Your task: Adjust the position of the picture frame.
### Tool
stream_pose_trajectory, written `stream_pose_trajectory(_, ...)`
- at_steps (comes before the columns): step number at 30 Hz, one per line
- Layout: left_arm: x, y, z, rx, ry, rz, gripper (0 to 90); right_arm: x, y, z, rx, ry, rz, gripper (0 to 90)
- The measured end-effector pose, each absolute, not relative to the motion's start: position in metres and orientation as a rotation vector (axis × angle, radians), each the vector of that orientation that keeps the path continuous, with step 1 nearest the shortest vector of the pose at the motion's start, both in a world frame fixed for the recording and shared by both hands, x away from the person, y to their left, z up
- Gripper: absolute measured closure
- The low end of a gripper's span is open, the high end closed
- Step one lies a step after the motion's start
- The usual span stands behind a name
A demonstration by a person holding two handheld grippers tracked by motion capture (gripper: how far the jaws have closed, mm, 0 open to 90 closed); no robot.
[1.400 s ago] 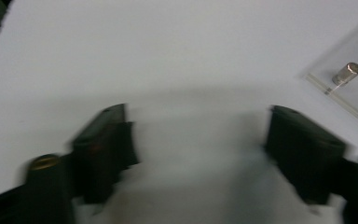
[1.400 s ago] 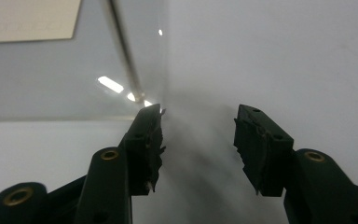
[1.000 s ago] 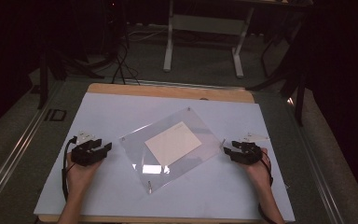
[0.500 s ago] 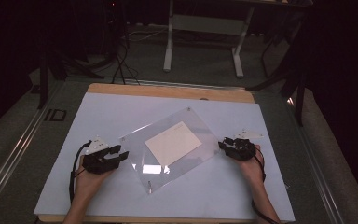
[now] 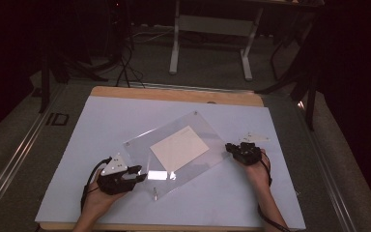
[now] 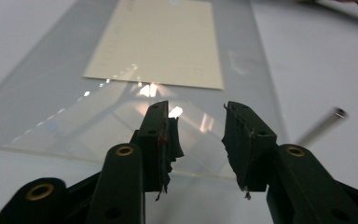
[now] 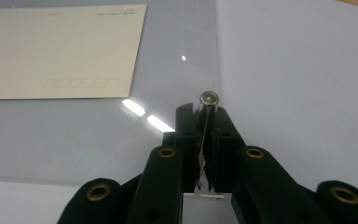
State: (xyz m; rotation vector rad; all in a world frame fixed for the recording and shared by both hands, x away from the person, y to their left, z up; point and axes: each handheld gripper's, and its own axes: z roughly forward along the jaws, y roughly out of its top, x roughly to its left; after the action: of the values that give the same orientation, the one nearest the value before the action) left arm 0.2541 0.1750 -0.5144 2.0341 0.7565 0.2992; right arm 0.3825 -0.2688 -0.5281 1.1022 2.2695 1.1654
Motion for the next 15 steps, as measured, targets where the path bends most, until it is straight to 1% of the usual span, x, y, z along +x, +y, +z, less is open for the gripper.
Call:
stream_pose_trajectory(9,0.240,0.168,-0.520,2.088,0.633,0.223,60.4,0.383,-0.268,-0.528,1.107,2.272,1.163,84.7)
stream_pose_trajectory(14,0.236,0.150,-0.522,2.160,0.518,0.179,59.9,0.383,-0.268,-0.528,1.110,2.272,1.164,84.6)
stream_pose_trajectory(15,0.237,0.143,-0.523,2.174,0.495,0.172,61.6,0.383,-0.268,-0.527,1.110,2.272,1.162,84.6)
